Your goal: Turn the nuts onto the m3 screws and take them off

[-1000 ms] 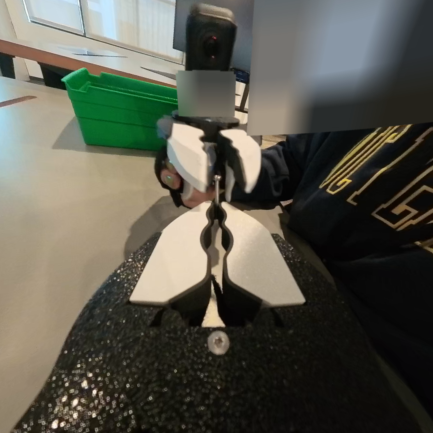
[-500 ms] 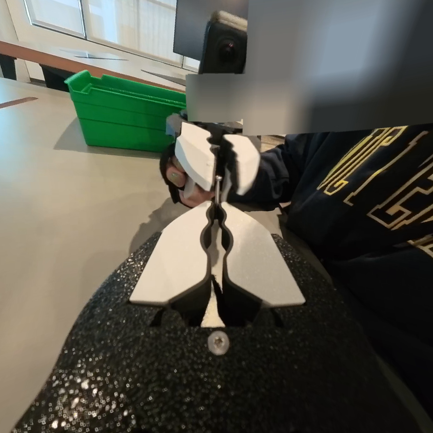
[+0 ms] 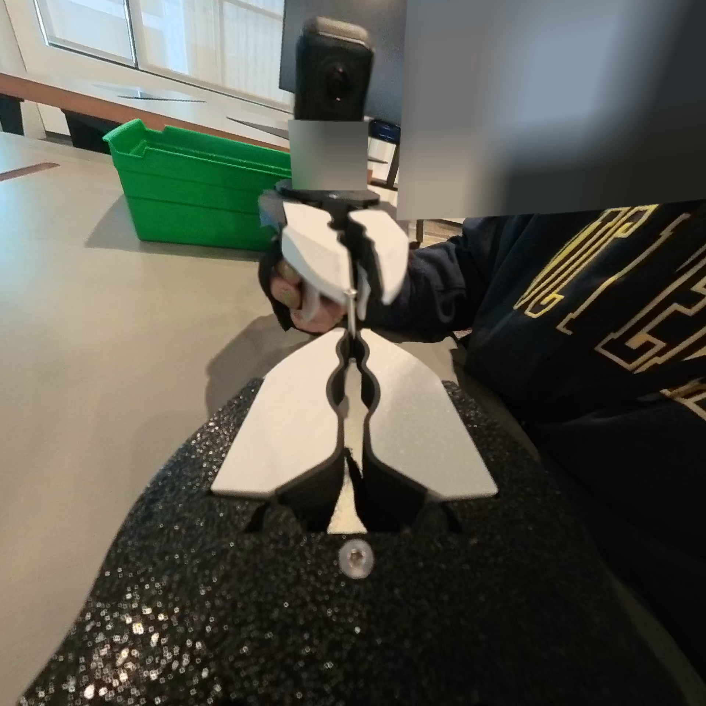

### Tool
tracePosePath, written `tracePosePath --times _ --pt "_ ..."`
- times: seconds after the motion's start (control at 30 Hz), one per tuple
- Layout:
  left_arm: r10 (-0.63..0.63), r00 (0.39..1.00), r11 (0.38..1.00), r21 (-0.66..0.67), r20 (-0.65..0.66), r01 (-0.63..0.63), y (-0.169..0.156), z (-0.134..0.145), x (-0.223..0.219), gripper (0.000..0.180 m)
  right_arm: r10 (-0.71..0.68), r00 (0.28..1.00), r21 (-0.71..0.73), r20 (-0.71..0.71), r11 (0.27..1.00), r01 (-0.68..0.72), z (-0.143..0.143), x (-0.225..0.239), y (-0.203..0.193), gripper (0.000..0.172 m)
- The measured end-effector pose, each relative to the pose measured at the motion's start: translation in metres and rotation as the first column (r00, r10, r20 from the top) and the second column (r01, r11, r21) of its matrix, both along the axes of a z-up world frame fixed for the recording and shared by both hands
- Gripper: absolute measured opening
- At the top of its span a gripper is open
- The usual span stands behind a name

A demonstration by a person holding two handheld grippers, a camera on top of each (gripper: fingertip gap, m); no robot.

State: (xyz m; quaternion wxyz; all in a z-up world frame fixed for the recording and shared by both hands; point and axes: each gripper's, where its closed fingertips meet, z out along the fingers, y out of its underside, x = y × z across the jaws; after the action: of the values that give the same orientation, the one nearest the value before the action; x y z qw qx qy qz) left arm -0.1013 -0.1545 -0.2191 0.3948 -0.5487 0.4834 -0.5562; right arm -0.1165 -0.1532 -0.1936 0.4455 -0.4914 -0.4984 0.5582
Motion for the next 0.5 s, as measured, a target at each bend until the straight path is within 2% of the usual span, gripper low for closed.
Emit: tracePosePath --times 0.17,0.27,0.37,0.5 --pt "-0.015 1.0 1.0 0.006 -0.014 0.015 -0.004 -0.003 0.003 0.002 -0.064 0.998 0.068 -0.008 0.996 0.065 0.0 -0.012 0.001 0.021" --pt "-0.013 1.0 1.0 0.003 -0.007 0.013 -0.003 -0.002 0.002 0.002 -0.035 0.999 0.082 0.026 0.996 0.032 -0.004 -0.009 -0.003 0.017" --pt "-0.009 1.0 1.0 0.001 -0.001 0.009 -0.002 -0.001 0.001 0.002 -0.009 1.0 0.05 0.015 0.999 0.008 -0.002 0.002 0.0 0.005" --pt "-0.016 1.0 1.0 -0.003 -0.004 0.016 -0.003 -0.002 0.002 0.002 -0.065 0.997 0.048 -0.031 0.997 0.067 0.004 0.001 0.007 0.012"
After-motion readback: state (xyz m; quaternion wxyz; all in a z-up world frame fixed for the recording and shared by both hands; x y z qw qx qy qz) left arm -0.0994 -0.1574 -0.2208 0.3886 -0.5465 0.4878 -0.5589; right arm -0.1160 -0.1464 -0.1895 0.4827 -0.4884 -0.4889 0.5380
